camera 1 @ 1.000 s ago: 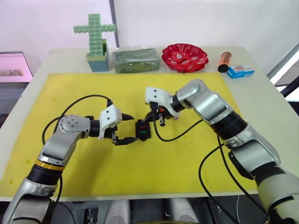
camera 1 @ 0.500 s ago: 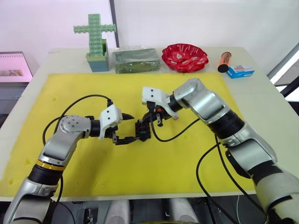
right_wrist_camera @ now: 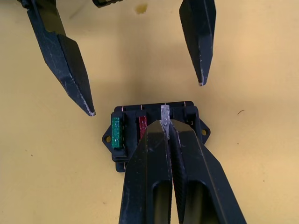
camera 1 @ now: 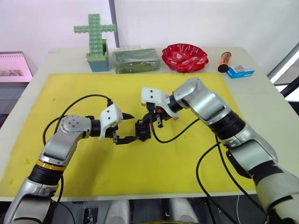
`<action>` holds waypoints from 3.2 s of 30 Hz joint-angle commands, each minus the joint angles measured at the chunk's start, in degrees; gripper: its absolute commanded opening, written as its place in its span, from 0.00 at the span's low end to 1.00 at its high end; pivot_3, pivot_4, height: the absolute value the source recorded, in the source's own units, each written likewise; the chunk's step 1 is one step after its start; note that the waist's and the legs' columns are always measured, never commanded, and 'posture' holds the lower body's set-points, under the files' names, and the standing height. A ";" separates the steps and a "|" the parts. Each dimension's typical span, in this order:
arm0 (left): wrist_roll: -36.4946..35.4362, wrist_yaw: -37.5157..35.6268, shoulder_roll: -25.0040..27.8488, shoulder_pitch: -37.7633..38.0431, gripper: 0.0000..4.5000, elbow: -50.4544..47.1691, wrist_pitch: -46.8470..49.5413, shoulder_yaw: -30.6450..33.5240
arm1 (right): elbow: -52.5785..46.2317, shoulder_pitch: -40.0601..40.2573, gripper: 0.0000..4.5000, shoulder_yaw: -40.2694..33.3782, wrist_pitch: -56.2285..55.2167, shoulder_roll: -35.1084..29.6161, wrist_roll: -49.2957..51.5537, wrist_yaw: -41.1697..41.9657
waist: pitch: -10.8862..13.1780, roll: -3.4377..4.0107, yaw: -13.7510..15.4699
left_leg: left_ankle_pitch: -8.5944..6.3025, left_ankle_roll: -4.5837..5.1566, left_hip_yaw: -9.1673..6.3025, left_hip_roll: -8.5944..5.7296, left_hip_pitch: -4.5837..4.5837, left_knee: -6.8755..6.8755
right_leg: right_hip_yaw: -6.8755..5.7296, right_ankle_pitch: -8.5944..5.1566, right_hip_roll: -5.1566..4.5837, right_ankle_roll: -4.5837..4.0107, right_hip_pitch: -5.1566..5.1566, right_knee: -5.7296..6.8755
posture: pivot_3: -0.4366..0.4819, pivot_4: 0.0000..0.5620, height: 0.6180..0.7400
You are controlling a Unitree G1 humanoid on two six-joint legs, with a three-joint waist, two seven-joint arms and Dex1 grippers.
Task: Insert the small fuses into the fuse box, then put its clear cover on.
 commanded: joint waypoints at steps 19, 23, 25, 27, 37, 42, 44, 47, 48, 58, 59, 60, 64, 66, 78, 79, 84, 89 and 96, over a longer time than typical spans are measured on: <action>-0.50 0.79 -0.37 0.47 1.00 -2.85 -0.13 0.73 | -0.93 -2.09 0.01 -1.31 -1.69 -0.81 -1.28 0.75 | 0.00 0.00 0.02 | 0.00 0.00 0.00 0.00 0.00 0.00 | 0.00 0.00 0.00 0.00 0.00 0.00 | 0.48 0.27 1.00; -0.43 0.73 -0.35 0.37 1.00 -2.73 -0.18 0.65 | -0.22 -2.55 0.01 -1.52 -2.04 -0.54 -1.44 0.44 | 0.00 0.00 0.00 | 0.00 0.00 0.00 0.00 0.00 0.00 | 0.00 0.00 0.00 0.00 0.00 0.00 | 0.48 0.27 1.00; -0.45 0.74 -0.36 0.36 1.00 -2.78 -0.15 0.65 | 0.10 -2.87 0.01 -1.83 -1.88 -0.21 -1.28 0.28 | 0.00 0.00 0.00 | 0.00 0.00 0.00 0.00 0.00 0.00 | 0.00 0.00 0.00 0.00 0.00 0.00 | 0.48 0.27 1.00; -0.43 0.73 -0.34 0.39 1.00 -2.80 -0.16 0.63 | 0.47 -3.16 0.01 -1.90 -1.99 0.05 -1.36 0.02 | 0.00 0.00 0.00 | 0.00 0.00 0.00 0.00 0.00 0.00 | 0.00 0.00 0.00 0.00 0.00 0.00 | 0.48 0.27 1.00; -0.40 1.01 -0.32 0.47 1.00 -2.89 -0.08 0.77 | 0.15 -2.04 0.01 -0.52 -2.76 0.02 -1.86 0.89 | 0.00 0.00 0.00 | 0.00 0.00 0.00 0.00 0.00 0.00 | 0.00 0.00 0.00 0.00 0.00 0.00 | 0.48 0.27 1.00; -0.48 1.16 -0.26 0.61 1.00 -2.98 -0.06 0.84 | -0.95 -1.77 0.01 -0.54 -2.12 -0.15 -1.54 1.53 | 0.00 0.00 0.01 | 0.00 0.00 0.00 0.00 0.00 0.00 | 0.00 0.00 0.00 0.00 0.00 0.00 | 0.48 0.27 1.00; -0.44 1.18 -0.28 0.50 1.00 -2.81 -0.15 0.80 | -1.20 -1.73 0.01 -0.61 -1.88 -0.08 -1.43 1.74 | 0.00 0.00 0.00 | 0.00 0.00 0.00 0.00 0.00 0.00 | 0.00 0.00 0.00 0.00 0.00 0.00 | 0.48 0.27 1.00; -0.42 1.16 -0.29 0.37 1.00 -2.64 -0.27 0.80 | -1.37 -1.61 0.01 -0.60 -1.67 0.11 -1.46 1.67 | 0.00 0.00 0.00 | 0.00 0.00 0.00 0.00 0.00 0.00 | 0.00 0.00 0.00 0.00 0.00 0.00 | 0.48 0.27 1.00; -0.43 1.14 -0.30 0.34 1.00 -2.61 -0.28 0.80 | -1.38 -1.51 0.01 -0.51 -1.74 0.13 -1.57 1.56 | 0.00 0.00 0.01 | 0.00 0.00 0.00 0.00 0.00 0.00 | 0.00 0.00 0.00 0.00 0.00 0.00 | 0.48 0.27 1.00; -0.42 1.23 -0.35 0.25 1.00 -2.64 -0.19 0.79 | -0.38 -0.92 0.01 0.01 -2.56 0.29 -2.55 0.94 | 0.00 0.00 0.00 | 0.00 0.00 0.00 0.00 0.00 0.00 | 0.00 0.00 0.00 0.00 0.00 0.00 | 0.48 0.27 1.00; -0.42 1.25 -0.35 0.25 1.00 -2.65 -0.19 0.79 | -0.26 -0.90 0.01 0.02 -2.63 0.34 -2.59 0.90 | 0.00 0.00 0.01 | 0.00 0.00 0.00 0.00 0.00 0.00 | 0.00 0.00 0.00 0.00 0.00 0.00 | 0.48 0.27 1.00; -0.43 1.27 -0.34 0.27 1.00 -2.71 -0.16 0.80 | -0.16 -0.90 0.01 0.04 -2.72 0.37 -2.64 0.88 | 0.00 0.00 0.01 | 0.00 0.00 0.00 0.00 0.00 0.00 | 0.00 0.00 0.00 0.00 0.00 0.00 | 0.48 0.27 1.00; -0.48 1.28 -0.34 0.22 1.00 -2.68 -0.11 0.84 | 0.79 -1.05 0.01 0.08 -3.20 0.70 -2.91 0.65 | 0.00 0.00 0.01 | 0.00 0.00 0.00 0.00 0.00 0.00 | 0.00 0.00 0.00 0.00 0.00 0.00 | 0.48 0.27 1.00; -0.49 1.30 -0.32 0.27 1.00 -2.73 -0.07 0.85 | 0.95 -1.01 0.01 0.16 -3.37 0.71 -3.01 0.68 | 0.00 0.00 0.01 | 0.00 0.00 0.00 0.00 0.00 0.00 | 0.00 0.00 0.00 0.00 0.00 0.00 | 0.48 0.27 1.00; -0.61 1.64 -0.36 0.66 1.00 -3.33 0.19 0.87 | 2.21 -0.16 0.01 1.84 -4.96 1.09 -4.71 0.55 | 0.00 0.00 0.02 | 0.00 0.00 0.00 0.00 0.00 0.00 | 0.00 0.00 0.00 0.00 0.00 0.00 | 0.48 0.27 1.00; -0.62 1.72 -0.39 0.70 1.00 -3.42 0.23 0.87 | 2.31 -0.05 0.01 2.07 -5.02 1.21 -4.86 0.48 | 0.00 0.00 0.01 | 0.00 0.00 0.00 0.00 0.00 0.00 | 0.00 0.00 0.00 0.00 0.00 0.00 | 0.48 0.27 1.00; -0.62 2.02 -0.49 0.91 1.00 -3.86 0.39 0.81 | 2.86 0.58 0.01 3.39 -5.12 1.78 -6.11 0.39 | -0.01 0.00 -0.04 | 0.00 0.00 0.00 0.00 0.03 0.00 | 0.00 0.00 0.00 0.00 0.01 0.00 | 0.48 0.27 1.00; -0.61 2.33 -0.63 1.15 1.00 -4.16 0.49 0.84 | 3.31 1.42 0.01 4.80 -5.38 2.29 -7.74 0.41 | -0.03 0.00 -0.04 | 0.00 0.00 0.00 0.00 0.06 0.00 | 0.00 0.00 0.00 0.00 0.05 0.01 | 0.48 0.27 1.00; -0.70 2.63 -0.49 1.49 1.00 -4.35 0.52 1.01 | 2.55 1.41 0.01 4.22 -5.22 2.53 -7.76 0.88 | -0.05 0.00 -0.06 | 0.00 0.00 -0.01 0.00 0.10 -0.01 | 0.00 0.00 0.01 0.00 0.08 0.02 | 0.48 0.27 1.00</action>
